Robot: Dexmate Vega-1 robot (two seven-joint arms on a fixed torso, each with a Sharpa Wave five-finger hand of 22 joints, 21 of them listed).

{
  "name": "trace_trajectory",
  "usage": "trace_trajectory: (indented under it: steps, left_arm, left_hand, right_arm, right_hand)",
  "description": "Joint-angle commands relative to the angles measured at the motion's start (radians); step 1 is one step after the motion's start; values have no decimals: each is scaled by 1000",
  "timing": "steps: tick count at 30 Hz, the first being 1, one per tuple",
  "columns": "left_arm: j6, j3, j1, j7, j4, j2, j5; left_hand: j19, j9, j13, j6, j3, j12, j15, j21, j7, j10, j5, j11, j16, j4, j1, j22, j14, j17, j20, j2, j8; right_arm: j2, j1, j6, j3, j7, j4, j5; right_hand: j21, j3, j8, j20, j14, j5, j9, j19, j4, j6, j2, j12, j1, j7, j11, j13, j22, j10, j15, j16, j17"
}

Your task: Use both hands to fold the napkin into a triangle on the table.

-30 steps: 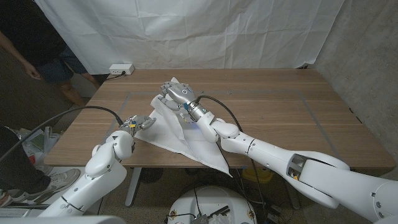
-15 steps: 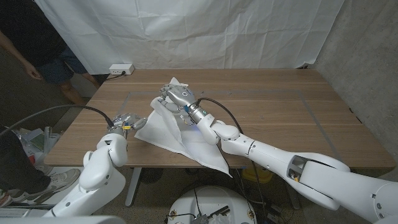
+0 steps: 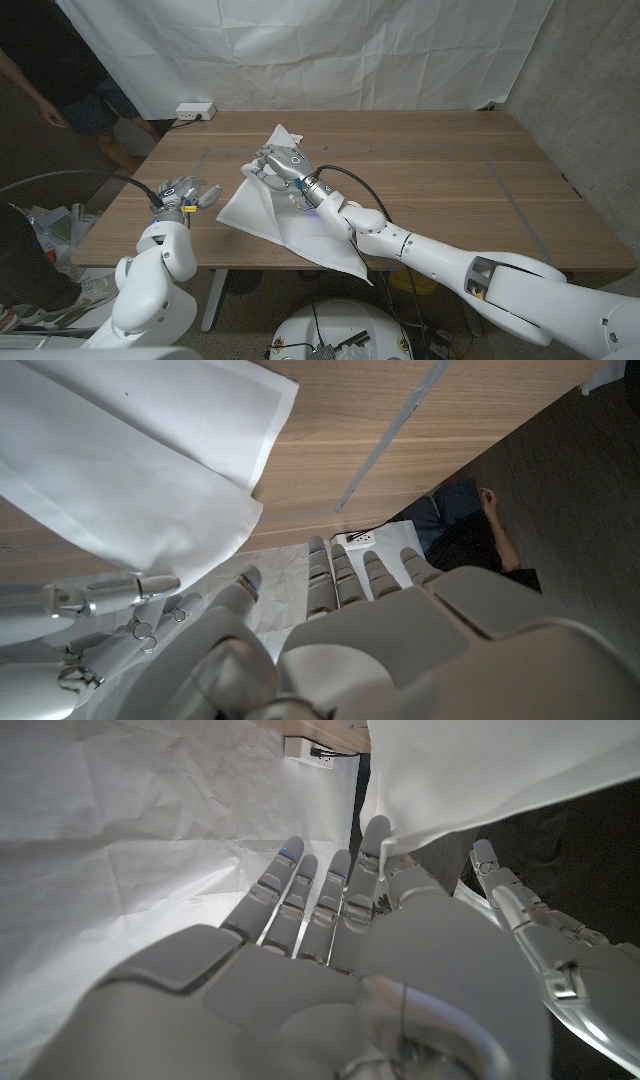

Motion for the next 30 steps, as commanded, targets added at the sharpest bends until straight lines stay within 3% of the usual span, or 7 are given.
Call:
trace_trajectory:
  steps: [1,16,30]
  left_arm:
    - [-69,-69,95,186,-53,-83,-19]
    - [-155,-126,128,283,-58,-124,-80]
    - [-111,-113,133,268,-67,-127,-60]
  left_hand:
    - [1,1,2,-29,0,-5,7,0,-11,-12,6,7,-6,-11,4,3,-3,4,11,-5,-2]
    - [-4,2,3,-53,-5,-7,14,-2,-11,-29,4,15,-8,-15,-2,3,-17,5,16,-6,2]
    - [-8,1,3,-61,-9,-6,13,-5,-12,-36,2,13,-6,-14,-10,4,-21,6,13,-6,6]
  right_arm:
    - [-14,-28,19,-17,16,-30,-1]
    - [-12,-61,46,-51,42,-9,2]
    - [88,-50,66,-102,54,101,3]
  right_hand:
    - [1,-2,2,-1,8,-2,0,5,2,7,-2,1,11,2,1,1,3,8,-97,-1,2]
    - [1,-1,2,0,9,-2,-1,6,2,7,-2,-2,11,4,2,1,3,9,-95,-5,1]
    - [2,-2,0,1,13,-1,-1,10,2,6,-1,-2,13,6,6,1,3,14,-93,-6,2]
